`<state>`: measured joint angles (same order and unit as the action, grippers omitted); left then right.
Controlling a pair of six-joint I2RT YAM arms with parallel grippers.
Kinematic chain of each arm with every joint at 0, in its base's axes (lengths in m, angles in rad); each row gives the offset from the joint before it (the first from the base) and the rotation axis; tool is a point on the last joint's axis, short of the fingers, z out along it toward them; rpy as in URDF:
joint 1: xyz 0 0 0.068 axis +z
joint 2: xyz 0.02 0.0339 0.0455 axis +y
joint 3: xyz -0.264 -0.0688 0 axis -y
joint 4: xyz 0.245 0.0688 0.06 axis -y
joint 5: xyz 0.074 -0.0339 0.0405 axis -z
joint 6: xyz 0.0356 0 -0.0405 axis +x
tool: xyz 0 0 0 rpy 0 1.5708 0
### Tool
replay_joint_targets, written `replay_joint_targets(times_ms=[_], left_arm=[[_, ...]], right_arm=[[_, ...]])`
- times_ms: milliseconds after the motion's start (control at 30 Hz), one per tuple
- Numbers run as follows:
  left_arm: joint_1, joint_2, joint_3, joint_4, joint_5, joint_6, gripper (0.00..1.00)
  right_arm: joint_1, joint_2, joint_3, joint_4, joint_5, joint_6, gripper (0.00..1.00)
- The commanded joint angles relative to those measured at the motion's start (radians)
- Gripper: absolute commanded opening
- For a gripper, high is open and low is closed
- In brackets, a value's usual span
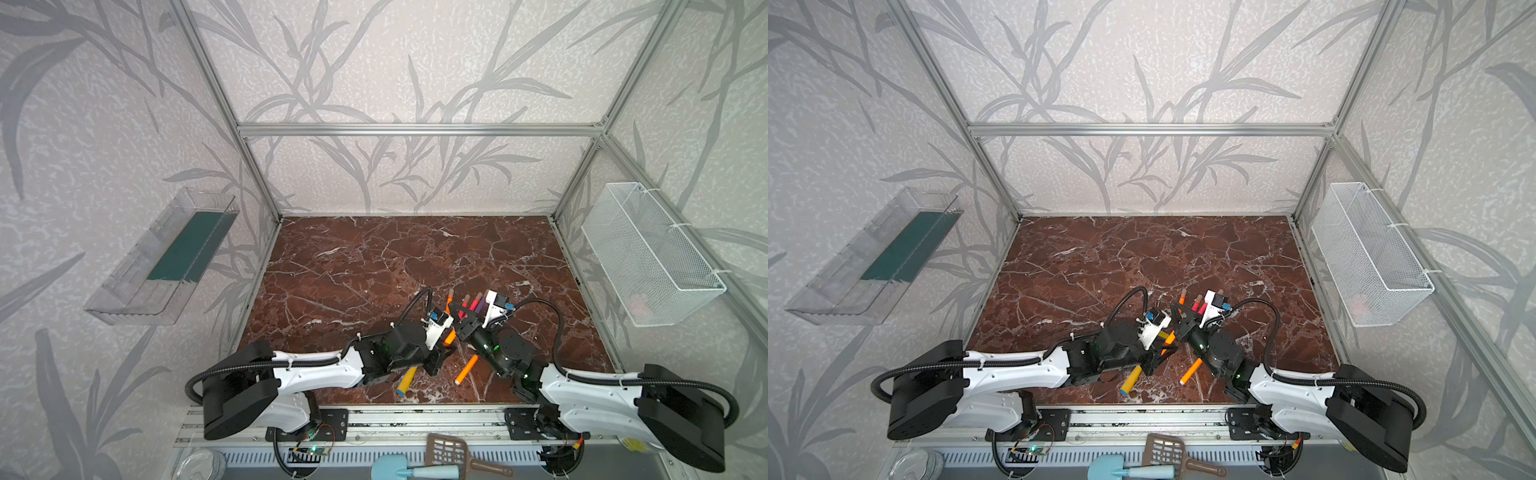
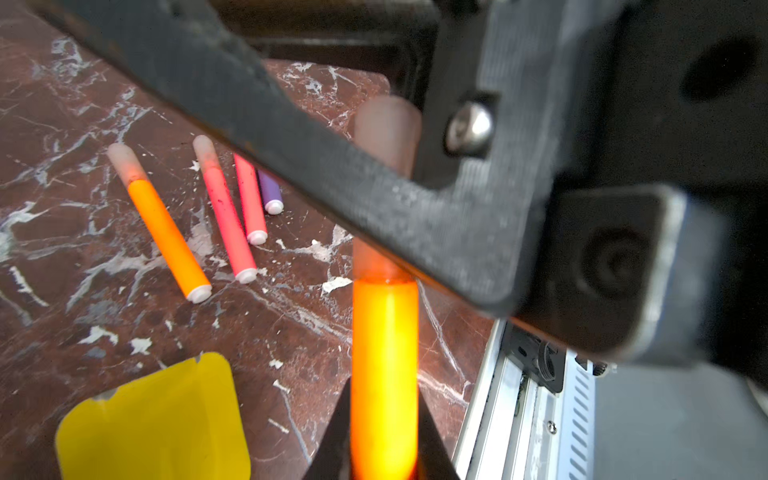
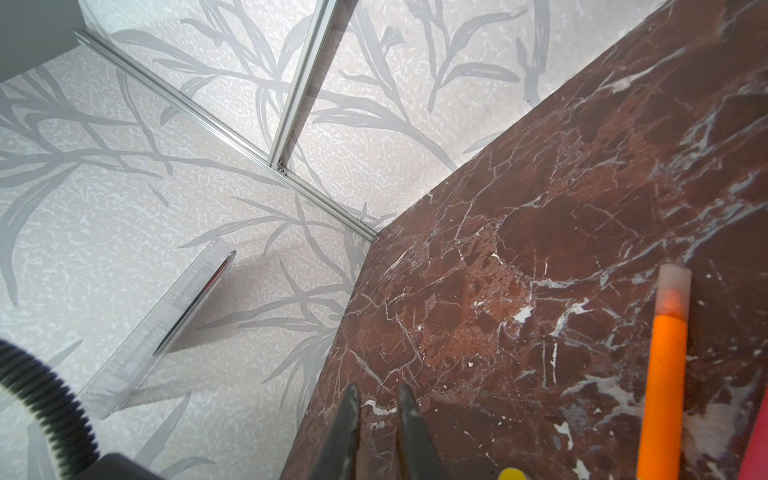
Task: Insert the pens into the pen caps
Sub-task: 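Close the right gripper on the cap while the left holds the marker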
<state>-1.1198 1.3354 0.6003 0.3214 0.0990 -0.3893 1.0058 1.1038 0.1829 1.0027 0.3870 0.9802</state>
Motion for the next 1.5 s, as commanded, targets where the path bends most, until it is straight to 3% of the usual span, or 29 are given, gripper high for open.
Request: replay_joint_targets(times_ms=[0,100,200,400,500,700,833,967,1200,1467], left_arm=[[0.071,-0.016,0.104,0.048,-0.435,0.006,0.0],[0.071,-0.019,0.122,0.04,-0.49,0.018,0.0],[0.071,-0.018,0.128,0.051,-0.481,0.022,0.0],[0.11,-0.033,0.108,0.106,-0.248,-0.013,0.0],[0.113,-0.07,0.076,0.112,-0.226,-0.015,0.0],[0.113,-0.12,0.034,0.075,-0.158,-0.01,0.0],[0.111,-0.109,0.023,0.082,-0.075,-0.011,0.0],[0.099,-0.102,-0.005,0.145,-0.016,-0.032,0.0],[0.08,-0.111,-0.039,0.176,-0.036,-0.059,0.0],[0.069,-0.136,-0.055,0.185,-0.047,-0.06,0.0]], right_arm=[[0.148,0.001,-0.017,-0.104,-0.138,0.078,0.0],[0.203,-0.037,0.006,-0.214,-0.072,0.107,0.0],[0.223,-0.011,-0.009,-0.138,-0.074,0.107,0.0],[0.231,0.086,0.013,-0.015,-0.113,0.028,0.0],[0.232,0.103,0.005,0.031,-0.094,-0.002,0.0],[0.232,-0.022,0.086,-0.3,-0.018,-0.023,0.0],[0.231,-0.079,0.076,-0.353,0.022,-0.04,0.0],[0.231,-0.104,0.086,-0.4,0.033,-0.048,0.12],[0.231,-0.155,0.081,-0.437,0.056,-0.059,0.31],[0.231,-0.137,0.092,-0.417,0.04,-0.063,0.34]])
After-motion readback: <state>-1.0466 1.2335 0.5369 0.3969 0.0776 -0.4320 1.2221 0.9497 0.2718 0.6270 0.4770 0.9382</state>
